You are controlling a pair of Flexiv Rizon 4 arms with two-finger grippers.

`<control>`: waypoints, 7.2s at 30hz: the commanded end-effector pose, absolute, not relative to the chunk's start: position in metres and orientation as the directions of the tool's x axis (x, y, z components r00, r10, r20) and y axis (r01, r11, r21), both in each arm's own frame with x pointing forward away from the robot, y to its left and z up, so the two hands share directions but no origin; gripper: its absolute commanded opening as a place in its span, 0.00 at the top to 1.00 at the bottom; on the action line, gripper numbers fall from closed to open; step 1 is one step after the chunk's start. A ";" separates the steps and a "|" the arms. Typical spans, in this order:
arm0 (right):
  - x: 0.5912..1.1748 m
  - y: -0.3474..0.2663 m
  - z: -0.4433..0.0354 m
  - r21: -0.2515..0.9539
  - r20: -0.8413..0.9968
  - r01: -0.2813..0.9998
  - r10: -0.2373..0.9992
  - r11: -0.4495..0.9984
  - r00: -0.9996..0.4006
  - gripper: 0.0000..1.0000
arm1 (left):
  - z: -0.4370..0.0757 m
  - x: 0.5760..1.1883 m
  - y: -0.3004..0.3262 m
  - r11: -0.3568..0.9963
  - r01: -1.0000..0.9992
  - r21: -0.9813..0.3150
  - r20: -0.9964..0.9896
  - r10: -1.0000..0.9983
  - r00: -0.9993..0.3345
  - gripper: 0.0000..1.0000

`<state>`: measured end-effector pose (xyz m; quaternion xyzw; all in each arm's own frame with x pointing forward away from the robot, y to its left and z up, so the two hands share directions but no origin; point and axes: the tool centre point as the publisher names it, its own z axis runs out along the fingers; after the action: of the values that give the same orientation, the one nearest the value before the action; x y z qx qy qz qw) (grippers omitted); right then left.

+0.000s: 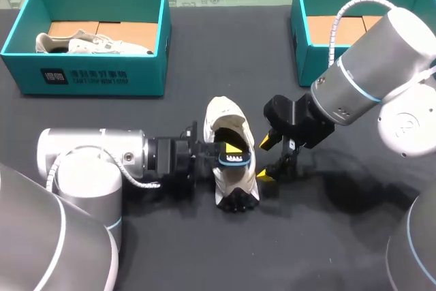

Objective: Take the shoe out of the shoebox, open the shoe tongue, remove and reinsert the insole, then place the shoe into the shoebox

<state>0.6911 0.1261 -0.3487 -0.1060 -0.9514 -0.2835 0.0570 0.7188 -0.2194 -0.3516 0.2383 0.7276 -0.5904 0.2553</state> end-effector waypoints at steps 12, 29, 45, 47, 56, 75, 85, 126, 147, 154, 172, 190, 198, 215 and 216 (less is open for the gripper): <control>0.690 0.127 -0.350 0.527 0.166 0.234 0.171 0.817 -0.971 0.00 | -0.350 0.721 -0.226 0.187 0.634 -0.751 -0.637 0.050 -0.769 0.75; 0.690 0.127 -0.350 0.527 0.166 0.234 0.171 0.817 -0.971 0.00 | -0.315 0.696 -0.226 0.143 0.667 -0.731 -0.668 0.047 -0.742 0.70; 0.690 0.127 -0.350 0.527 0.166 0.234 0.171 0.817 -0.971 0.00 | -0.331 0.705 -0.226 0.141 0.717 -0.683 -0.717 0.058 -0.694 1.00; 0.690 0.127 -0.350 0.527 0.166 0.234 0.171 0.817 -0.971 0.00 | -0.337 0.708 -0.227 0.155 0.727 -0.669 -0.727 0.069 -0.683 1.00; 0.690 0.127 -0.350 0.527 0.166 0.234 0.171 0.817 -0.971 0.00 | -0.355 0.722 -0.229 0.217 0.750 -0.625 -0.755 0.078 -0.652 1.00; 0.690 0.127 -0.350 0.527 0.166 0.234 0.171 0.817 -0.971 0.00 | -0.320 0.704 -0.219 0.159 0.715 -0.681 -0.718 0.049 -0.694 0.61; 0.690 0.127 -0.350 0.527 0.166 0.234 0.171 0.817 -0.971 0.00 | -0.310 0.693 -0.220 0.132 0.724 -0.677 -0.723 0.068 -0.688 0.85; 0.690 0.127 -0.350 0.527 0.166 0.234 0.171 0.817 -0.971 0.00 | -0.314 0.692 -0.217 0.180 0.702 -0.689 -0.695 0.109 -0.711 0.78; 0.690 0.127 -0.350 0.527 0.166 0.234 0.171 0.817 -0.971 0.00 | -0.355 0.716 -0.226 0.265 0.685 -0.679 -0.668 0.165 -0.726 1.00; 0.690 0.127 -0.350 0.527 0.166 0.234 0.171 0.817 -0.971 0.00 | -0.337 0.708 -0.217 0.230 0.670 -0.706 -0.651 0.161 -0.741 0.69; 0.690 0.127 -0.350 0.527 0.166 0.234 0.171 0.817 -0.971 0.00 | -0.320 0.697 -0.209 0.216 0.659 -0.721 -0.619 0.227 -0.752 0.67; 0.685 0.051 -0.320 0.495 0.120 0.243 0.211 0.834 -0.970 0.00 | -0.311 0.694 -0.177 0.281 0.672 -0.685 -0.550 0.405 -0.730 0.65; 0.685 0.046 -0.321 0.503 0.129 0.223 0.183 0.835 -0.975 0.00 | -0.293 0.695 -0.157 0.296 0.692 -0.659 -0.505 0.508 -0.698 0.64; 0.685 0.046 -0.321 0.503 0.129 0.223 0.183 0.835 -0.975 0.00 | -0.256 0.714 -0.124 0.254 0.801 -0.542 -0.337 0.807 -0.484 0.63; 0.685 0.046 -0.321 0.503 0.129 0.223 0.183 0.835 -0.975 0.00 | -0.254 0.714 -0.123 0.249 0.808 -0.534 -0.328 0.820 -0.469 0.62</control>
<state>0.6858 0.0461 -0.3214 -0.1061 -0.9570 -0.2672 0.0384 0.7115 -0.1271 -0.2656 0.4705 0.7867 -0.3914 0.0808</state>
